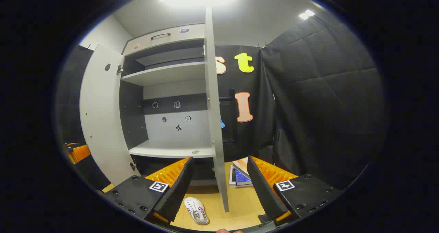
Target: Grab one shoe with the right hand and put it into the shoe cabinet, grab the other shoe with the left hand and put it into the shoe cabinet; then close the right door with the right hand and the left door with the left hand.
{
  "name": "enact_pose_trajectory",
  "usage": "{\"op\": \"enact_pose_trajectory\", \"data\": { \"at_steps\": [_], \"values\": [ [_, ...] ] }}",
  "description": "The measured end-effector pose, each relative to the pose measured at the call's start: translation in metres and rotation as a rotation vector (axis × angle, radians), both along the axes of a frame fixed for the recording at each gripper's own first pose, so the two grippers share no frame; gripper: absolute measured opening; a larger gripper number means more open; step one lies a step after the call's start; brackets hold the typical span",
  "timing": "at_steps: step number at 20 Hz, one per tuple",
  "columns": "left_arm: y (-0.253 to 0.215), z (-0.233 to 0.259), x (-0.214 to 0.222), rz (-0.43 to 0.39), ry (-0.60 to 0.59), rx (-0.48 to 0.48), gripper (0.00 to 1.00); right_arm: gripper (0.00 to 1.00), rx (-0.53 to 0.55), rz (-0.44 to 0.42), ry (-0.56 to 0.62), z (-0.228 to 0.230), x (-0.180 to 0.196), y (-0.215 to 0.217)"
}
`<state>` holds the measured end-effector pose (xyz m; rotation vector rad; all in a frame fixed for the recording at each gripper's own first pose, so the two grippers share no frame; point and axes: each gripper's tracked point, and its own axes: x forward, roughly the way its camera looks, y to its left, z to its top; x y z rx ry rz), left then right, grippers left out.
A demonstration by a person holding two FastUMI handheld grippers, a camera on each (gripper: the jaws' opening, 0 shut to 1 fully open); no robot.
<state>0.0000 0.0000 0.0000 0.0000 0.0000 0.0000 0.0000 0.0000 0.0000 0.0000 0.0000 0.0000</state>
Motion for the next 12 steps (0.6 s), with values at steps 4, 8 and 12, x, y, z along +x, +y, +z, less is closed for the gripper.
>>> {"op": "enact_pose_trajectory", "data": {
  "at_steps": [4,8,12],
  "values": [
    [0.025,0.002,0.0,0.014,-0.014,0.016,0.94,0.97,-0.01,0.007,0.015,-0.004,-0.001,0.015],
    [0.039,-0.002,-0.002,0.019,-0.014,0.006,0.94,0.97,-0.014,0.009,0.005,-0.002,-0.002,0.027],
    [0.039,-0.009,-0.003,0.01,0.002,0.031,0.94,0.97,-0.017,0.023,0.029,-0.013,-0.005,0.036]
  ]
}}
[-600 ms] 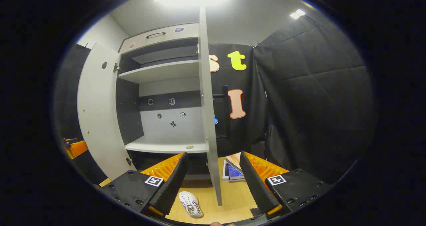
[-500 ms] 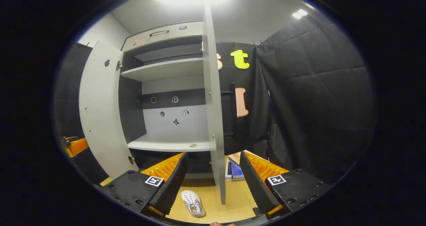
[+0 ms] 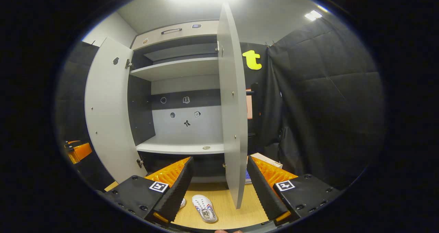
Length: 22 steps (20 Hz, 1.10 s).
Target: Grab one shoe with the right hand and put it into the shoe cabinet, grab the other shoe with the left hand and put it into the shoe cabinet; then close the right door with the right hand and the left door with the left hand.
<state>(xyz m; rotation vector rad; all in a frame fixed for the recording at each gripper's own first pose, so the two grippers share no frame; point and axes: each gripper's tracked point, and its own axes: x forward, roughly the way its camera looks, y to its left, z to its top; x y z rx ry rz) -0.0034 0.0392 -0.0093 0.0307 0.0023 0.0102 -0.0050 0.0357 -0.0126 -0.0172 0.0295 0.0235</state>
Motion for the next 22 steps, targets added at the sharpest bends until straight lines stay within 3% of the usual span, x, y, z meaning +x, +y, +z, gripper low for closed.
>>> {"op": "enact_pose_trajectory", "data": {
  "at_steps": [4,5,7,11,19,20,22],
  "values": [
    [-0.004,-0.005,-0.001,-0.021,0.006,-0.002,0.94,0.97,0.004,0.002,0.024,-0.009,-0.004,0.003],
    [-0.004,-0.007,-0.001,-0.024,0.009,-0.007,0.94,0.92,0.005,0.002,0.027,-0.01,-0.004,0.004],
    [-0.003,-0.012,-0.001,-0.027,0.018,-0.014,0.94,0.97,-0.005,-0.004,0.038,-0.016,-0.006,0.004],
    [0.008,-0.023,-0.002,-0.026,0.031,-0.016,0.94,0.98,-0.018,0.01,0.068,-0.024,-0.01,0.013],
    [0.031,-0.049,-0.002,-0.052,0.04,-0.026,0.94,0.97,-0.015,0.05,0.228,-0.071,0.007,0.043],
    [0.034,-0.052,-0.002,-0.058,0.043,-0.026,0.94,0.92,-0.022,0.06,0.244,-0.077,0.01,0.05],
    [0.042,-0.062,-0.002,-0.068,0.053,-0.038,0.94,0.98,-0.039,0.084,0.275,-0.087,0.017,0.067]
  ]
}}
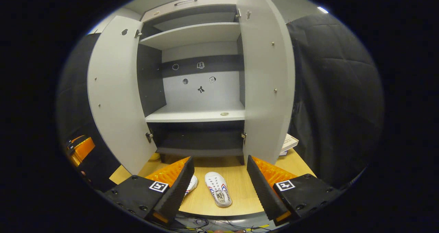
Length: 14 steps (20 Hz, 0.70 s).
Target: Grab one shoe with the right hand and put it into the shoe cabinet, grab the other shoe with the left hand and put it into the shoe cabinet; then close the right door with the right hand and the left door with the left hand.
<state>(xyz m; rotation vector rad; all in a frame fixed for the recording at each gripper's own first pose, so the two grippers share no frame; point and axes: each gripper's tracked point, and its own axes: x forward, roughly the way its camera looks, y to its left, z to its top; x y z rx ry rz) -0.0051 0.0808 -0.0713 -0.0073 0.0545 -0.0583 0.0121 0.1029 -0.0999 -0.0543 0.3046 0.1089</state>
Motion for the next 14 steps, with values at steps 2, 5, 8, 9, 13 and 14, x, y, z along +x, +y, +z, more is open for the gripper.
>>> {"op": "enact_pose_trajectory", "data": {
  "at_steps": [2,5,8,9,13,14],
  "values": [
    [0.008,-0.008,-0.002,-0.008,0.016,-0.021,0.94,0.98,-0.002,0.027,0.036,-0.014,0.008,0.017],
    [0.014,-0.016,-0.002,-0.023,0.031,-0.012,0.96,0.98,-0.029,0.06,0.095,-0.039,0.027,0.035],
    [0.013,-0.024,-0.006,-0.061,0.049,-0.031,0.96,0.98,-0.028,0.095,0.176,-0.066,0.042,0.05],
    [0.015,-0.027,-0.005,-0.066,0.059,-0.032,0.94,0.98,-0.029,0.095,0.194,-0.074,0.047,0.052],
    [0.007,-0.032,0.003,-0.073,0.088,-0.001,0.95,0.98,-0.057,0.096,0.276,-0.118,0.062,0.049],
    [0.002,-0.033,0.007,-0.076,0.093,0.009,0.96,0.98,-0.066,0.102,0.307,-0.134,0.064,0.046]
  ]
}}
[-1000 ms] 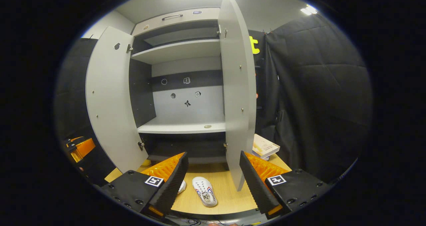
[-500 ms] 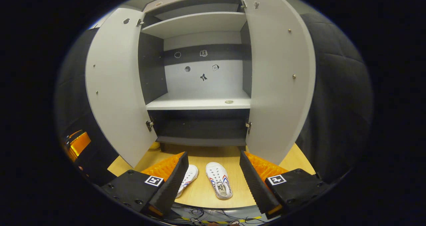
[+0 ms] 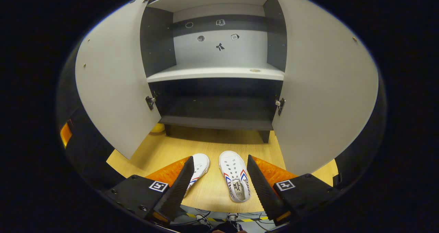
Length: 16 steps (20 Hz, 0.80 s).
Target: Grab one shoe with the right hand and put it into the shoe cabinet, grab the other shoe with the left hand and put it into the shoe cabinet; then close the right door with the right hand and the left door with the left hand.
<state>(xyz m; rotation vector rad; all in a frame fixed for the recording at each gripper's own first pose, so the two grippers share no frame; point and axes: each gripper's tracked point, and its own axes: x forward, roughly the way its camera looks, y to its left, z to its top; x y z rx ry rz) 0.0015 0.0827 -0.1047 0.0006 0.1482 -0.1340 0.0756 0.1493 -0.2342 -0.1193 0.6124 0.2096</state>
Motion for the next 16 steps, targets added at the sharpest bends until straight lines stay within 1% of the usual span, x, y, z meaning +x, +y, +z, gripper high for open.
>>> {"op": "enact_pose_trajectory", "data": {
  "at_steps": [1,2,3,4,6,7,8,9,10,12,16],
  "values": [
    [-0.005,-0.002,0.003,-0.005,0.007,0.004,0.94,0.98,-0.007,0.008,0.027,-0.014,0.003,-0.002],
    [-0.011,-0.006,0.007,-0.008,0.025,0.001,0.96,0.98,-0.014,0.016,0.059,-0.03,0.006,-0.004],
    [-0.017,-0.012,0.012,-0.006,0.049,0.0,0.94,0.98,-0.022,0.026,0.091,-0.046,0.01,-0.006],
    [-0.022,-0.016,0.015,0.003,0.073,0.0,0.96,0.98,-0.03,0.04,0.116,-0.061,0.013,-0.007],
    [-0.029,-0.019,0.018,0.019,0.096,0.009,0.96,0.98,-0.058,0.063,0.169,-0.094,0.021,-0.01],
    [-0.031,-0.02,0.018,0.029,0.103,0.019,0.95,0.93,-0.061,0.077,0.201,-0.11,0.023,-0.01],
    [-0.032,-0.02,0.019,0.043,0.112,0.033,0.96,0.93,-0.058,0.091,0.23,-0.123,0.026,-0.009],
    [-0.033,-0.019,0.019,0.058,0.12,0.044,0.96,0.98,-0.056,0.106,0.248,-0.135,0.028,-0.008],
    [-0.035,-0.018,0.02,0.07,0.121,0.047,0.94,0.98,-0.061,0.118,0.254,-0.144,0.032,-0.008],
    [-0.04,-0.017,0.021,0.088,0.12,0.036,0.96,0.98,-0.083,0.141,0.276,-0.163,0.036,-0.009],
    [-0.042,-0.024,0.017,0.122,0.145,0.038,0.96,0.97,-0.137,0.194,0.338,-0.196,0.035,-0.008]
  ]
}}
